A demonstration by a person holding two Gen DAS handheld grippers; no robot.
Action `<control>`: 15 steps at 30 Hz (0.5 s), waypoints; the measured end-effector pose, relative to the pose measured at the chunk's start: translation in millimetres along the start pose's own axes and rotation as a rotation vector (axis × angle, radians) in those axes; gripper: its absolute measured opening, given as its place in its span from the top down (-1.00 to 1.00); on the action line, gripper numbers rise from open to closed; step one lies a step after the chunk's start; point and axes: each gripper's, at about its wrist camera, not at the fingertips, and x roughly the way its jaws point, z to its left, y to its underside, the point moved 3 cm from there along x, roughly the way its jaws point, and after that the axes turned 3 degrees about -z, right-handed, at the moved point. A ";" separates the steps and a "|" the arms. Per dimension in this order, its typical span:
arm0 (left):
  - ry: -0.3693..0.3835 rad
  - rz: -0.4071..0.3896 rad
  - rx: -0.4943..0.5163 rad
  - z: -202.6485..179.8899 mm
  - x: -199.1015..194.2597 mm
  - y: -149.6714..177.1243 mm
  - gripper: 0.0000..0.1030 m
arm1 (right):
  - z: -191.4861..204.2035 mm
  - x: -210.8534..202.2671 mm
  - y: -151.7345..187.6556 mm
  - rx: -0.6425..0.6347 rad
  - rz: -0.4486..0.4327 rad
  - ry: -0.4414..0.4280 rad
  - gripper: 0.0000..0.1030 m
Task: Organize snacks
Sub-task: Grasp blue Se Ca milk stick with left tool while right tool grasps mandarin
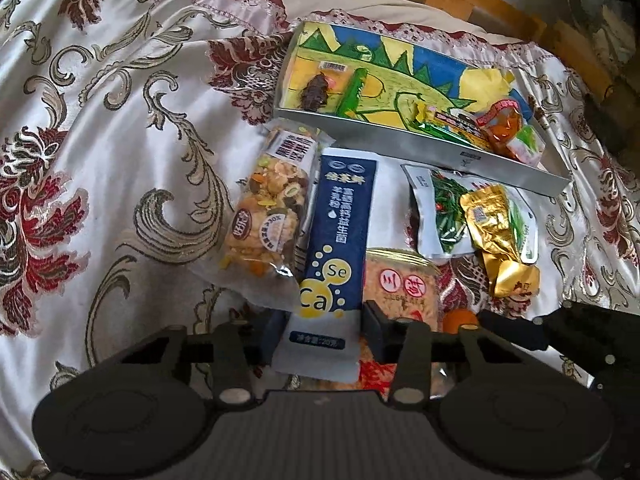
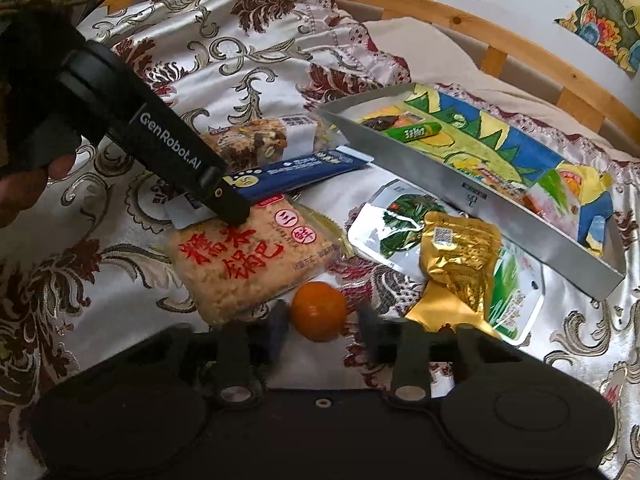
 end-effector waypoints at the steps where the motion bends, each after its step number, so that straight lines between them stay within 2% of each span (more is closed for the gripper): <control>1: -0.006 0.000 0.010 -1.7 -0.3 0.7 0.12 | 0.3 -0.2 0.3 -0.002 0.000 0.001 0.35; 5: -0.017 0.012 0.034 -6.8 -3.6 3.4 0.14 | -0.2 -3.6 0.0 0.012 0.001 -0.002 0.35; 10: -0.012 0.070 0.041 -13.7 -12.1 14.0 0.13 | -4.5 -8.9 -2.3 0.038 0.000 0.008 0.37; 12: -0.025 0.073 0.060 -16.5 -12.4 16.7 0.07 | -4.2 -8.8 -2.8 0.035 -0.002 0.007 0.37; 14: -0.030 0.077 0.066 -17.0 -10.8 15.1 -0.12 | -3.3 -7.9 -2.0 0.027 0.000 0.008 0.37; 15: -0.029 0.077 0.062 -16.4 -9.5 13.7 -0.15 | -3.3 -7.3 -1.7 0.026 0.001 0.005 0.37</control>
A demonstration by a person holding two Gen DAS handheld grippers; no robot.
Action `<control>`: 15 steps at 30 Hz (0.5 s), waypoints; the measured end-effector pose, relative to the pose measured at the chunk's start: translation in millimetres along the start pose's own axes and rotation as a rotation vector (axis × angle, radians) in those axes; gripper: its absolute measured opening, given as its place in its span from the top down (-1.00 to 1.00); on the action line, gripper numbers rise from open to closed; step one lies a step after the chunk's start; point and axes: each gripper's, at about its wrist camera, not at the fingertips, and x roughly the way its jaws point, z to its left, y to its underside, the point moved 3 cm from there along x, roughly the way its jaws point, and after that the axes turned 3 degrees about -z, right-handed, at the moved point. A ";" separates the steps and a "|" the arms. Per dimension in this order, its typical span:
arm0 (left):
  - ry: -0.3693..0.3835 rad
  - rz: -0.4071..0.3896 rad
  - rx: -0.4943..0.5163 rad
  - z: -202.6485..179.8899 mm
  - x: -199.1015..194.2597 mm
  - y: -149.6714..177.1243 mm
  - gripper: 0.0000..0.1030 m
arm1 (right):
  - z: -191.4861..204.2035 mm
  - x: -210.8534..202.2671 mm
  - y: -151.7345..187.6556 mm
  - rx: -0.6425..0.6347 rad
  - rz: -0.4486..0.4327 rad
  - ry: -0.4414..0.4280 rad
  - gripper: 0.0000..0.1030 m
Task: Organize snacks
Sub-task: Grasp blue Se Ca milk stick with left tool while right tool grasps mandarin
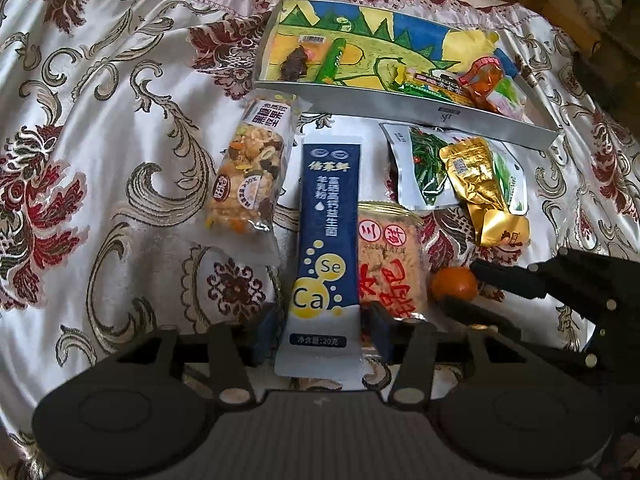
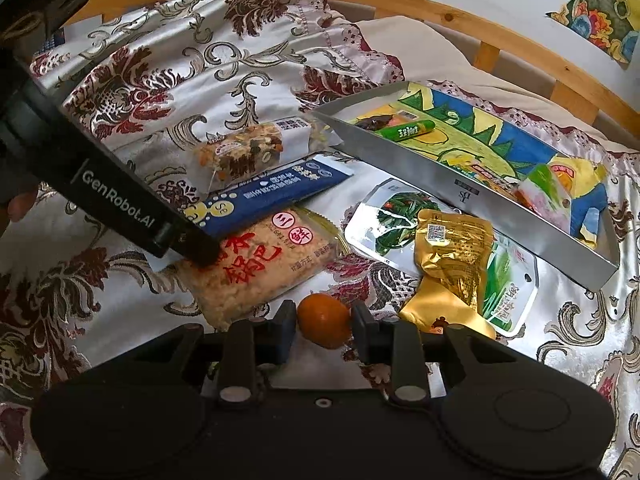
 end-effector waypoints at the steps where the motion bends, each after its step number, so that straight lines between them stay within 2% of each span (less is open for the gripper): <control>1: 0.003 -0.001 -0.004 0.5 1.3 -1.1 -0.20 | 0.0 0.8 0.2 0.001 0.001 -0.004 0.36; 7: -0.011 -0.021 0.030 -1.0 8.0 -7.1 -0.56 | -1.9 6.2 3.1 0.018 0.011 0.001 0.13; 10: -0.035 -0.031 0.044 -0.5 8.0 -8.5 -0.57 | -2.6 7.2 3.6 0.025 0.013 0.017 0.01; 15: -0.026 -0.050 -0.013 5.0 5.3 -11.8 -0.58 | -3.7 7.1 3.4 0.038 0.024 0.018 0.01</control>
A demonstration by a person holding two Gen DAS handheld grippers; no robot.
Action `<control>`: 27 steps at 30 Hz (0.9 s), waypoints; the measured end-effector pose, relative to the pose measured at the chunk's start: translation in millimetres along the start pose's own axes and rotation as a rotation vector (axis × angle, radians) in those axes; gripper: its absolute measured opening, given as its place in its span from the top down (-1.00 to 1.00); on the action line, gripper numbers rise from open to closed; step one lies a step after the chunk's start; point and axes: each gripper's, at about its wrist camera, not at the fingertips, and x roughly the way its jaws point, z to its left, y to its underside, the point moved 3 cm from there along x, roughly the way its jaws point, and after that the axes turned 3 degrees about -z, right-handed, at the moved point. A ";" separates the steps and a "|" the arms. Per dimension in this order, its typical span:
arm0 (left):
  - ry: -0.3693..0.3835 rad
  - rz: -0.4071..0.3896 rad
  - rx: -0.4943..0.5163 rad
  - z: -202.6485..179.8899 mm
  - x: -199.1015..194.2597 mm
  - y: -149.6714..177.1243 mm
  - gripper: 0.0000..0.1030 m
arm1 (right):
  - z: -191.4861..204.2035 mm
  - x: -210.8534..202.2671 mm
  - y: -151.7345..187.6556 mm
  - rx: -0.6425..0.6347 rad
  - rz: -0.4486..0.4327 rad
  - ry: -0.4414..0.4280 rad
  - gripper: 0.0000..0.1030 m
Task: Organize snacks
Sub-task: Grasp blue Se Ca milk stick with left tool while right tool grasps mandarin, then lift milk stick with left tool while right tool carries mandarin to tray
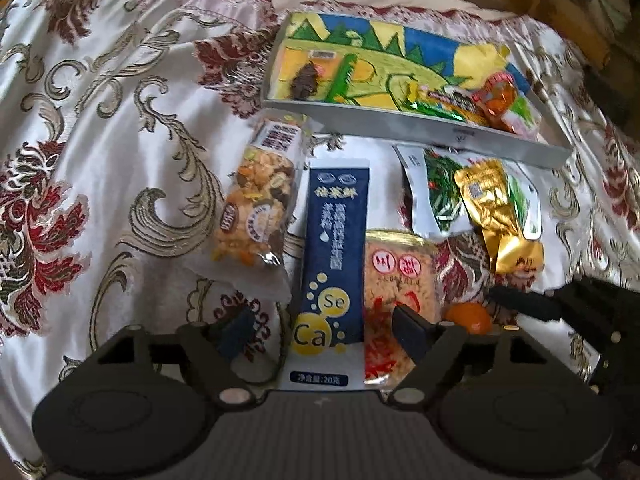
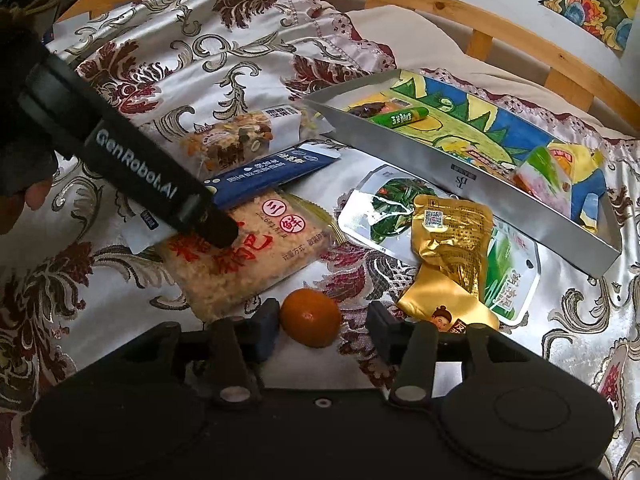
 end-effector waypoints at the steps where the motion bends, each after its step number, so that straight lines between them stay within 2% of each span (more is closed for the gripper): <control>1: -0.002 -0.007 -0.005 0.9 -0.2 -0.9 -0.58 | -0.6 0.0 0.0 0.007 0.003 -0.002 0.01; 7: -0.007 -0.041 -0.015 2.4 4.7 -5.4 -0.53 | -2.0 2.5 0.8 0.035 0.019 -0.029 0.17; 9: -0.005 -0.038 -0.015 3.0 8.0 -6.4 -0.32 | -1.7 2.3 1.0 0.047 0.022 -0.041 0.22; 10: -0.002 -0.035 -0.019 3.6 9.0 -6.2 -0.24 | -2.1 2.1 0.8 0.055 0.026 -0.051 0.31; 12: 0.021 -0.040 -0.040 5.8 8.2 -6.0 -0.14 | -2.3 1.9 0.7 0.065 0.028 -0.052 0.31; 13: 0.040 -0.037 -0.046 5.7 7.8 -5.6 0.13 | -2.4 2.0 0.7 0.067 0.029 -0.053 0.31; 14: 0.058 -0.035 -0.052 5.6 7.4 -5.7 0.25 | -2.6 2.1 0.7 0.067 0.029 -0.054 0.32; 22: 0.077 -0.020 -0.058 -1.5 0.9 -3.5 0.36 | -1.6 -0.4 -1.2 0.036 0.009 -0.044 0.33; 27: 0.117 -0.033 -0.086 -3.8 -7.2 -3.4 0.39 | -1.9 -12.0 -7.4 -0.003 -0.038 -0.002 0.34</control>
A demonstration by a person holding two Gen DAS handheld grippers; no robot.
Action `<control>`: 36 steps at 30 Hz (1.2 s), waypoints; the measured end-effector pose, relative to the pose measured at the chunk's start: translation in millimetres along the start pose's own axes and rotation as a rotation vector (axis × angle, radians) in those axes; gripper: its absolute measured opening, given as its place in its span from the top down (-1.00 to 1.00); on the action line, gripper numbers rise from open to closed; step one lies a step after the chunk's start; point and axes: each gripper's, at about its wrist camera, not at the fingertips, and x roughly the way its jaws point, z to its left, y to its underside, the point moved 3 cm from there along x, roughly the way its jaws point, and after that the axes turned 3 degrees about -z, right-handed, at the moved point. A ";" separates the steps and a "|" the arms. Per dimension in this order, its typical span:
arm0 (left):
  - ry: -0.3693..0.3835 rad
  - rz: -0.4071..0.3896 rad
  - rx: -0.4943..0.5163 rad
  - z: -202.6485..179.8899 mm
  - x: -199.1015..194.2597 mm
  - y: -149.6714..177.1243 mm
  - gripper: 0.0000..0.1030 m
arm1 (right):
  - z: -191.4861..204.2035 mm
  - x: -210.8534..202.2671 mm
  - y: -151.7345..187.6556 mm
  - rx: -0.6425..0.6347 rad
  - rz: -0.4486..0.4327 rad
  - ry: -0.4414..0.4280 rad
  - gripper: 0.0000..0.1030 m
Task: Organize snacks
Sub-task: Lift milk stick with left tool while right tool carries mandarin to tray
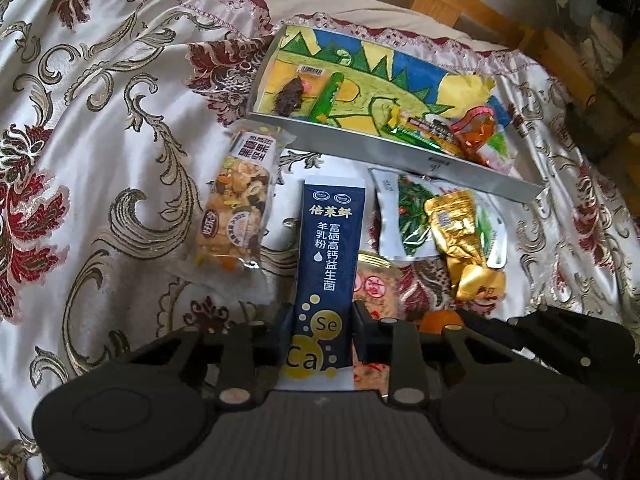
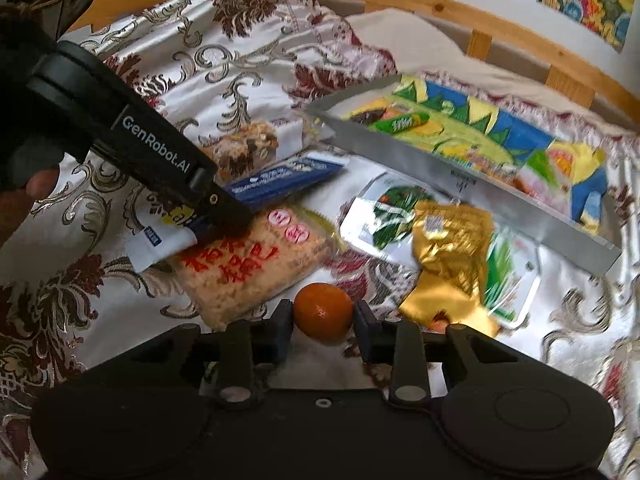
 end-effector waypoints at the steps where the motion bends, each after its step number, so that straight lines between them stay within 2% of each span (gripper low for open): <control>1: 0.010 -0.002 -0.005 -0.7 -1.1 0.2 0.40 | -0.3 -3.5 -1.7 -0.007 -0.014 0.011 0.34; 5: 0.057 -0.050 0.001 -8.3 -9.5 -0.6 0.40 | -1.8 -14.7 -8.3 -0.030 -0.068 0.046 0.34; 11: 0.103 -0.188 0.015 -17.0 -21.3 -9.1 0.40 | -11.8 -21.8 -17.1 -0.019 -0.142 0.102 0.34; 15: 0.117 -0.287 -0.015 -19.6 -16.8 -32.2 0.40 | -21.5 -18.3 -26.9 -0.014 -0.207 0.148 0.34; 22: 0.186 -0.398 -0.103 -22.8 5.1 -87.9 0.40 | -64.6 -4.2 -56.5 0.106 -0.321 0.229 0.34; 29: 0.185 -0.448 -0.161 -3.3 39.3 -125.3 0.40 | -102.2 33.6 -82.1 0.209 -0.336 0.250 0.34; 32: 0.189 -0.458 -0.172 6.0 52.8 -132.0 0.40 | -109.4 54.3 -88.4 0.230 -0.317 0.245 0.33; 36: 0.178 -0.433 -0.190 14.7 72.3 -134.9 0.40 | -111.0 80.8 -90.7 0.240 -0.264 0.239 0.34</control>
